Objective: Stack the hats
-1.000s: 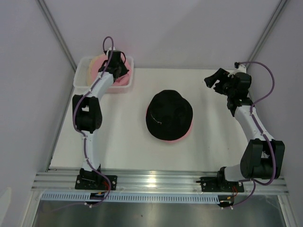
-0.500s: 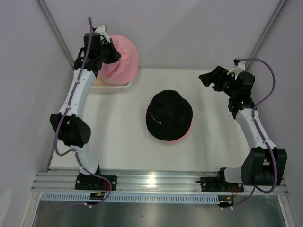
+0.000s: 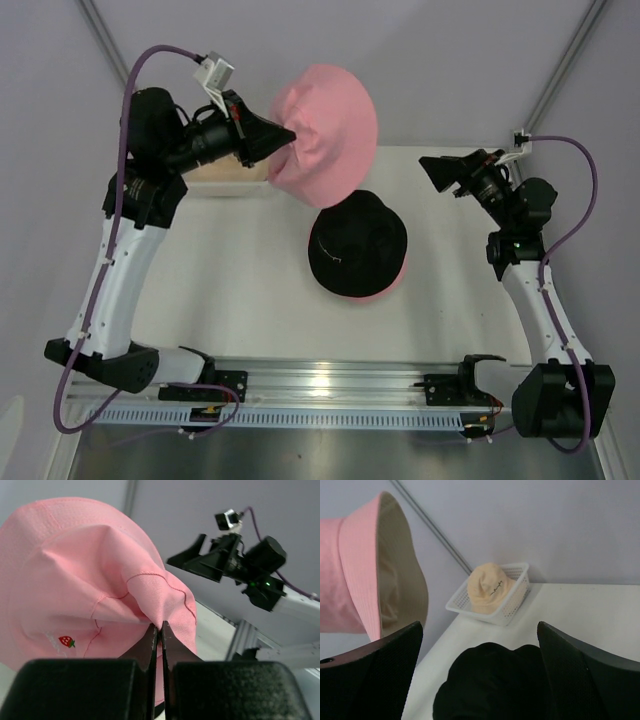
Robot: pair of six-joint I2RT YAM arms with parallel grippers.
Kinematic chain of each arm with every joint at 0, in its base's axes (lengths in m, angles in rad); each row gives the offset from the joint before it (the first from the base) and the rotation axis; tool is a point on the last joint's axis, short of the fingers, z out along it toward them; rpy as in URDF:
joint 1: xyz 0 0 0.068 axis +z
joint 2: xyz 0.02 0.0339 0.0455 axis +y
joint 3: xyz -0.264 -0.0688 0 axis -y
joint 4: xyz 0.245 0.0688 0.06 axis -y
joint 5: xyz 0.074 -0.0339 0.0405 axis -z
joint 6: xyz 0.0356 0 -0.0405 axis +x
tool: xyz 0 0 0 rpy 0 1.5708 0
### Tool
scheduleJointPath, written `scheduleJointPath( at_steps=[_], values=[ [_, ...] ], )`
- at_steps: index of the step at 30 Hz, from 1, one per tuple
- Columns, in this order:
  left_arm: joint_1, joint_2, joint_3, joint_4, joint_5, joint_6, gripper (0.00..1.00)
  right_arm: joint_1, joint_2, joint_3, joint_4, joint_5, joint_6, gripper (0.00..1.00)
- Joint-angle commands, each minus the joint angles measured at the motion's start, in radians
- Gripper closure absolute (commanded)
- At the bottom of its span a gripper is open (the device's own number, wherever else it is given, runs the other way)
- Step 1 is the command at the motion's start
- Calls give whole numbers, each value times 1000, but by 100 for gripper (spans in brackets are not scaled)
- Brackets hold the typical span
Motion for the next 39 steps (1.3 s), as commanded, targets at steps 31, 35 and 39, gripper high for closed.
scheduleJointPath(
  at_steps=[31, 35, 39],
  values=[
    [-273, 93, -266, 147, -7, -66, 99, 215, -295, -168, -335, 252, 71, 5],
    [-287, 122, -258, 156, 6, -72, 99, 217, -254, -186, -309, 234, 89, 6],
    [-289, 142, -266, 159, -14, -67, 99, 218, -212, -195, -324, 252, 69, 12]
  ],
)
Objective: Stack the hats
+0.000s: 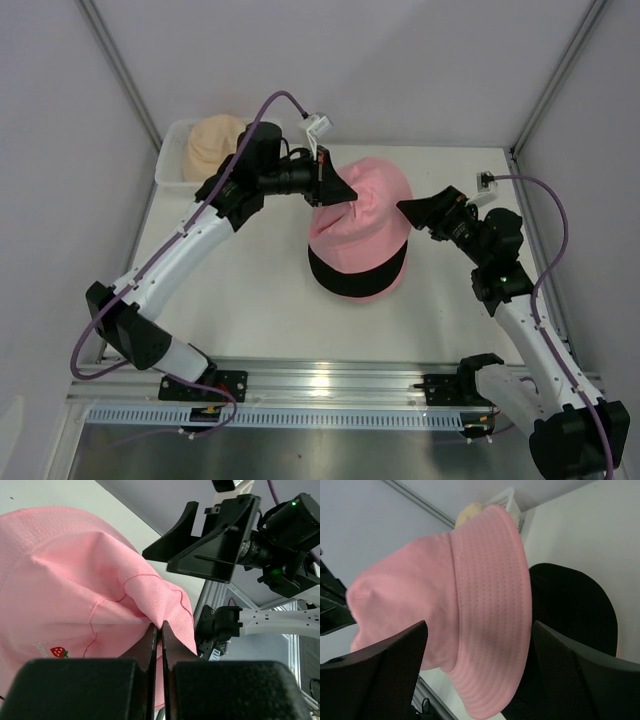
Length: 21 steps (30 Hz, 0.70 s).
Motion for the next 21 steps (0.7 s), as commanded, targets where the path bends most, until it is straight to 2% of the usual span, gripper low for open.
scheduleJointPath(
  at_steps=[1, 5, 11, 17, 21],
  values=[
    [-10, 4, -3, 64, 2, -13, 99, 5, 27, -14, -2, 30, -27, 12],
    [-10, 29, -1, 66, 1, -14, 99, 5, 32, -40, -16, 67, -40, 9],
    [-11, 49, -13, 15, -119, 14, 99, 5, -22, -112, 36, 151, -35, 8],
    [-11, 61, -24, 49, -128, -12, 98, 5, -8, -233, 254, 108, 49, 16],
    [-11, 82, -21, 80, -79, -40, 97, 5, -5, -250, 270, 130, 64, 19]
  ],
)
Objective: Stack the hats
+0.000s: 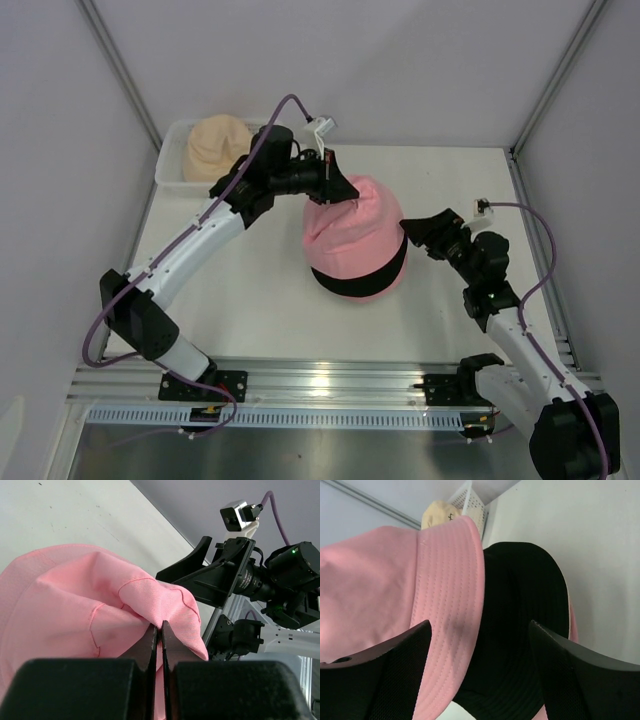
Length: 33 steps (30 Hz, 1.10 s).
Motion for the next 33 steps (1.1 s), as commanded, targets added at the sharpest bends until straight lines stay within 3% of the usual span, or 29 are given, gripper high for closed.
scheduleJointPath(
  at_steps=[1, 8, 12, 23, 33],
  values=[
    [-7, 24, 1, 52, 30, -26, 97, 5, -4, -18, 126, 23, 40, 19],
    [-9, 24, -15, 88, 36, -55, 97, 7, -46, -84, 250, 35, 146, 29],
    [-9, 22, -27, 113, 36, -69, 97, 14, -35, -61, 185, 44, 141, 30],
    [-9, -2, -94, 161, 30, -85, 99, 62, 9, -88, 203, 57, 212, 31],
    [-9, -25, -140, 187, 31, -94, 99, 86, -52, -108, 142, 101, 235, 32]
  ],
)
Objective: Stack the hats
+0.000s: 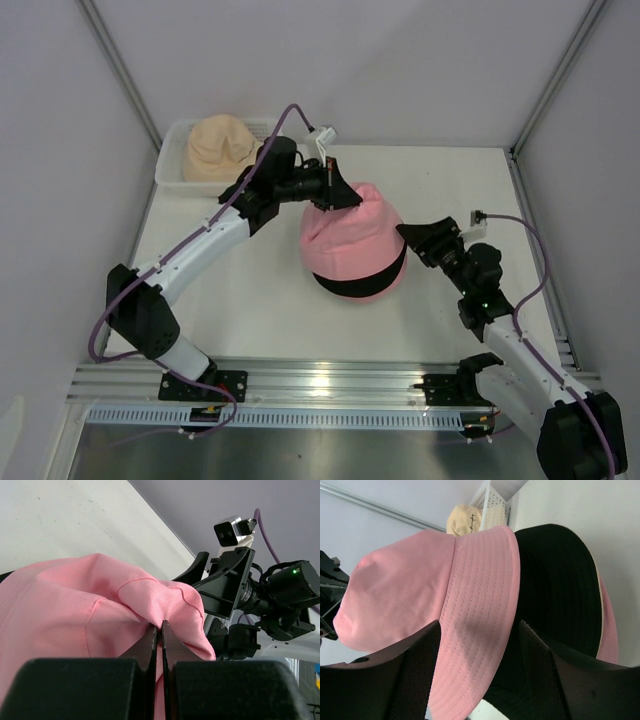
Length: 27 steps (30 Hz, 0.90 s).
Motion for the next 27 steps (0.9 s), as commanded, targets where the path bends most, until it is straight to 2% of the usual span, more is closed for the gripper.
scheduleJointPath(
  at_steps=[1, 4, 9, 12, 13, 15, 16, 17, 20, 21, 24, 27],
  values=[
    [-9, -45, -33, 38, 11, -12, 99, 14, -37, -25, 44, 34, 49, 33],
    [-9, -45, -44, 49, 20, -24, 99, 15, -21, -37, 108, 0, 89, 45],
    [-9, -57, -54, 47, 3, -17, 99, 29, 26, -16, 125, -41, 100, 52],
    [-9, -60, -57, 47, 3, -13, 99, 30, 23, -17, 125, -29, 99, 69],
    [-9, -62, -57, 46, 3, -10, 99, 29, 19, -16, 121, -27, 97, 81],
    [-9, -62, -58, 44, 2, -10, 99, 29, 9, -8, 103, -15, 91, 91],
    [-9, -62, -57, 41, -7, -7, 99, 29, 3, -5, 96, -12, 87, 100],
    [-9, -65, -57, 33, -18, 0, 98, 29, -12, -2, 87, -8, 77, 100],
    [-9, -74, -50, -16, -82, 37, 89, 29, -56, 15, 3, 46, 15, 100],
    [-9, -92, -49, -48, -108, 49, 71, 27, -67, 18, -34, 60, -25, 100],
    [-4, -149, -57, -91, -253, 92, 50, 7, -103, 15, -78, 83, -76, 100],
    [31, -235, -96, -125, -374, 94, 49, -14, -115, 15, -127, 45, -148, 100]
  ],
)
